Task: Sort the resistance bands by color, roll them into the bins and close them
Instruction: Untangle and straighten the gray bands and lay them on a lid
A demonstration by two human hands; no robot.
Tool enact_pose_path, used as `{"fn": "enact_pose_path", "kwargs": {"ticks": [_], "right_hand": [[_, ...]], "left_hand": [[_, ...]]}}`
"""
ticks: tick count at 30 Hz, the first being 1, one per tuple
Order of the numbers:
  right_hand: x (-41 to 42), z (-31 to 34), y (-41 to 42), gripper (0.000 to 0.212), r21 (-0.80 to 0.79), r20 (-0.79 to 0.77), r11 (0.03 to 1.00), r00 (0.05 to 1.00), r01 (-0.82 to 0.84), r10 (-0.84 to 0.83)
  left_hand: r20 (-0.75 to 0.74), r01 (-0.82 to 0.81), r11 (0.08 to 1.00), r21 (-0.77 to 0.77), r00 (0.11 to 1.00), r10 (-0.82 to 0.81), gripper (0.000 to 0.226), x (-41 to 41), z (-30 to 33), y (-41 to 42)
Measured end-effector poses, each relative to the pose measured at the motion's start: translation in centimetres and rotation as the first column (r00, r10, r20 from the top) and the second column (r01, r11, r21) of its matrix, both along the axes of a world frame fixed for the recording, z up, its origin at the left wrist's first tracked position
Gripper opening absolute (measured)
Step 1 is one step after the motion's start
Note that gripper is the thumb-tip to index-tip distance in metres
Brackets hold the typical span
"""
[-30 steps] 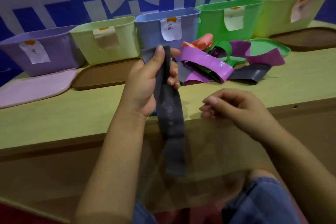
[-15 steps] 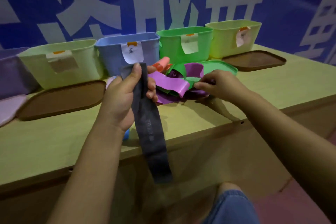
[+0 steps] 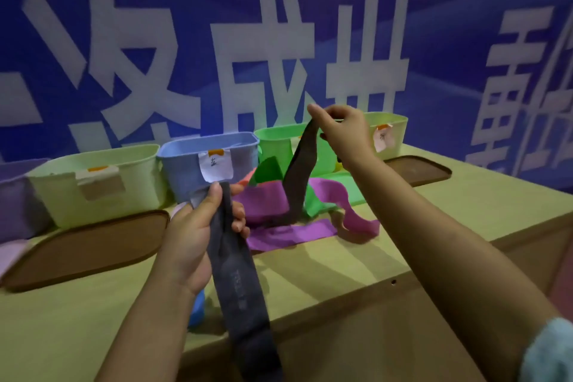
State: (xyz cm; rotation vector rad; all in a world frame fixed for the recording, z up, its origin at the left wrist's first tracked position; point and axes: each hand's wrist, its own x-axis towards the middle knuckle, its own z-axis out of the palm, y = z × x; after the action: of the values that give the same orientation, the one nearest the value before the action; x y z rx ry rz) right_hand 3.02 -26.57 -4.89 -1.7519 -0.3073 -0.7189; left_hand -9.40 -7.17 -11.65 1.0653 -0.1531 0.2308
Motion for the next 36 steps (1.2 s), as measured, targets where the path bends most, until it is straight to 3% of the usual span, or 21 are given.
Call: {"fn": "enact_pose_path", "kwargs": {"ticks": [3, 10, 16, 19, 24, 29, 33, 36], "right_hand": [[-0.4, 2.7, 0.2, 0.031, 0.161, 0.072, 0.986, 0.997, -0.033, 0.022], [-4.0, 4.4, 1.8, 0.032, 0.1, 0.097, 0.97, 0.973, -0.22, 0.21], [-9.6, 4.6, 3.4, 0.024, -0.182, -0.026, 0.853, 0.87, -0.489, 0.493], [-11.8, 4.5, 4.8, 0.024, -0.288, -0.027, 0.774, 0.812, -0.564, 0.582], [-12.4, 3.5, 6.9, 0.043, -0.417, -0.115, 0.685, 0.782, -0.597, 0.612], [-11.5, 1.6, 7.2, 0.04, -0.515, -0.234, 0.56, 0.735, -0.649, 0.636], [-10.8, -0.2, 6.2, 0.049, -0.428, -0.254, 0.537, 0.667, -0.727, 0.7], [-9.9, -1.2, 5.2, 0.038, -0.187, -0.273, 0.54, 0.572, -0.82, 0.774]], "left_hand": [[0.007, -0.021, 1.0, -0.017, 1.0, 0.021, 0.03, 0.2, 0.3, 0.2], [-0.041, -0.002, 0.996, -0.088, 0.999, -0.002, 0.023, -0.4, 0.9, -0.2], [0.044, -0.13, 0.992, -0.005, 0.991, 0.13, 0.033, -1.4, 2.2, 0.4], [0.051, -0.125, 0.992, 0.013, 0.991, 0.124, 0.053, -2.9, 3.1, 1.2], [0.099, -0.172, 0.981, 0.084, 0.982, 0.164, 0.018, -5.5, 3.7, 2.4], [0.132, -0.244, 0.968, 0.056, 0.963, 0.235, 0.019, -6.7, 3.9, 3.9], [0.177, -0.297, 0.954, 0.026, 0.941, 0.288, 0.017, -7.6, 4.4, 4.2], [0.187, -0.328, 0.944, 0.019, 0.929, 0.319, 0.02, -7.9, 4.8, 4.9]]}}
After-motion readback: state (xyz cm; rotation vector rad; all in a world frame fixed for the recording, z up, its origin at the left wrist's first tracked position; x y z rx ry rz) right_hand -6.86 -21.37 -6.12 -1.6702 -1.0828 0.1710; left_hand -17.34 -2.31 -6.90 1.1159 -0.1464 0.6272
